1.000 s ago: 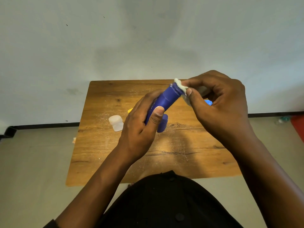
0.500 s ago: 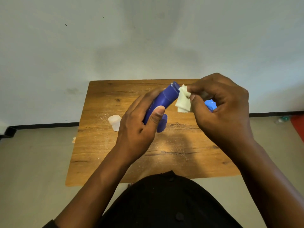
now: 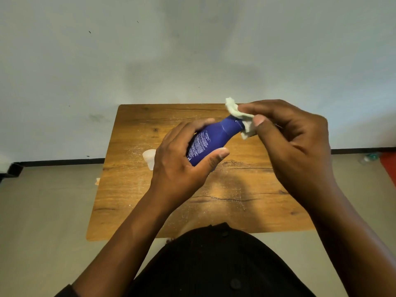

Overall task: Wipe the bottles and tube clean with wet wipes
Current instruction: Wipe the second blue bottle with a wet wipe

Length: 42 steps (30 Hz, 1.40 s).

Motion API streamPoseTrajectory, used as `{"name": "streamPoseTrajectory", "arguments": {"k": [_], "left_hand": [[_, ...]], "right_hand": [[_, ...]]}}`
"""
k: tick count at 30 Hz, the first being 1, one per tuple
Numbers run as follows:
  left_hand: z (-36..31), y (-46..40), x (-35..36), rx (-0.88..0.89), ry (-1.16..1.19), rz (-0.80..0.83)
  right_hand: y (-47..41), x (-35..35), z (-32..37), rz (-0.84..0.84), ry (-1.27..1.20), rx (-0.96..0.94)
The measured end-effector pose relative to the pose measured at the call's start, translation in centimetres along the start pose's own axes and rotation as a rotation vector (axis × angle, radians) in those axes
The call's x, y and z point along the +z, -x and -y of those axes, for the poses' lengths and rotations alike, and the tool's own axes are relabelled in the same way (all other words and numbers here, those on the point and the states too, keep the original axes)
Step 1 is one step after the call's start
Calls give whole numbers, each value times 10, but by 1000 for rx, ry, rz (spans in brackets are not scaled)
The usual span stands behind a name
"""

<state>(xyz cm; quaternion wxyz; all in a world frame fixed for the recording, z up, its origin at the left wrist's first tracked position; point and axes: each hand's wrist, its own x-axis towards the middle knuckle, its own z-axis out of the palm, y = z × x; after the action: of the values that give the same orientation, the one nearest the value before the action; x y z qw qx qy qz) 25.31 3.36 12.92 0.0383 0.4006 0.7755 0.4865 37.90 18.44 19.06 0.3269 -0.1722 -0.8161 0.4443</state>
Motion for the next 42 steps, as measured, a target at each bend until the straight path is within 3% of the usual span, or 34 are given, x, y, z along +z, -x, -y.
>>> {"name": "streamPoseTrajectory", "arguments": {"k": [9, 23, 27, 34, 38, 42], "left_hand": [[0, 0, -1, -21, 270, 28], [3, 0, -12, -73, 785, 488], [5, -1, -12, -74, 797, 500], [4, 3, -6, -149, 918, 460], [4, 1, -8, -194, 994, 447], [1, 0, -9, -178, 966, 457]], "right_hand": [[-14, -18, 0, 328, -136, 100], [-27, -20, -1, 690, -784, 284], [-29, -17, 4, 671, -761, 282], [-31, -5, 16, 451, -587, 206], [-33, -12, 14, 589, -613, 216], [-36, -13, 15, 594, -635, 234]]}}
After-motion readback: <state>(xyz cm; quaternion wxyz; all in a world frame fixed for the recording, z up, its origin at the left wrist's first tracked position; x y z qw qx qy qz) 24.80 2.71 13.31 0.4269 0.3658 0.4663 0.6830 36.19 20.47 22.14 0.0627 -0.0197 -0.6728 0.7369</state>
